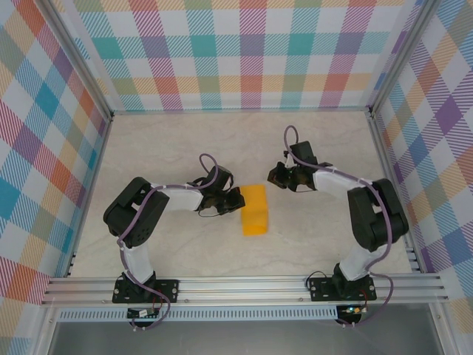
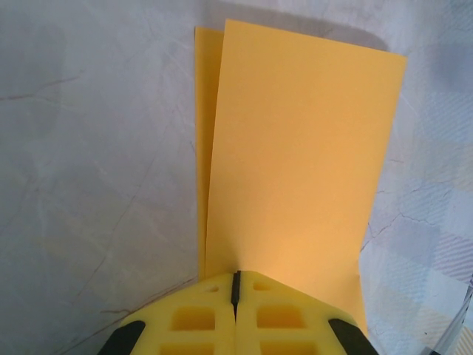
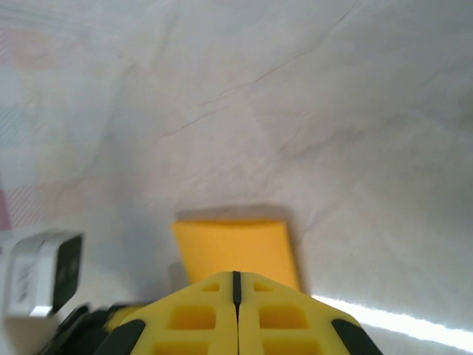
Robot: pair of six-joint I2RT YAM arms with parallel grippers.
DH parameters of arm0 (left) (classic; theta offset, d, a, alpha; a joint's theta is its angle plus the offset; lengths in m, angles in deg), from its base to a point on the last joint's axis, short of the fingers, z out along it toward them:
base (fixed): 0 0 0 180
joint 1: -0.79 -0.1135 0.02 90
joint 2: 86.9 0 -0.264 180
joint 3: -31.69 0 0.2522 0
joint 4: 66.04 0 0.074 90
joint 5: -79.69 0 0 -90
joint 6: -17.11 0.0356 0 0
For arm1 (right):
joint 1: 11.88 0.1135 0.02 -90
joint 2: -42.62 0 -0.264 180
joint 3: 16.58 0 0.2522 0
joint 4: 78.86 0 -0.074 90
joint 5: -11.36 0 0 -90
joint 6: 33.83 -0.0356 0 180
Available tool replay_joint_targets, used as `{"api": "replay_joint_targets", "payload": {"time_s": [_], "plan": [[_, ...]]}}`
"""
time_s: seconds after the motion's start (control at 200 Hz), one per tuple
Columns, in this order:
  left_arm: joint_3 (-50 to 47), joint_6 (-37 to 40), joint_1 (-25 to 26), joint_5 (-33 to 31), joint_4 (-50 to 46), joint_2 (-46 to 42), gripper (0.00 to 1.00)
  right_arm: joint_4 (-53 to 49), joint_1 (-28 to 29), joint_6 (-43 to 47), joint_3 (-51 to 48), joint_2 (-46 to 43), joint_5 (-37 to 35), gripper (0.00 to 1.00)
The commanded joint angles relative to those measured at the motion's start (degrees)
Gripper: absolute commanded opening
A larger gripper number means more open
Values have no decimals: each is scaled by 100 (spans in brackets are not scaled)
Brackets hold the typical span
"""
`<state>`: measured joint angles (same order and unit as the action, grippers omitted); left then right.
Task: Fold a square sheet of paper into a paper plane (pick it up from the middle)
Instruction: Fold the square sheet of paper in half at the center of the table.
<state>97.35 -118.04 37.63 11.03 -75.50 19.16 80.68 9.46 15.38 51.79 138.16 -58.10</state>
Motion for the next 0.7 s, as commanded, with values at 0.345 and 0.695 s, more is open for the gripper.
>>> {"api": "replay_joint_targets", "payload": {"time_s": [0.345, 0.695], "plan": [[-482, 82, 86, -790, -1310, 634, 1, -139, 537, -360, -1163, -86, 1467, 6], [-505, 64, 82, -816, -1308, 634, 1, 218, 538, -489, -1595, 51, 1576, 6]]}}
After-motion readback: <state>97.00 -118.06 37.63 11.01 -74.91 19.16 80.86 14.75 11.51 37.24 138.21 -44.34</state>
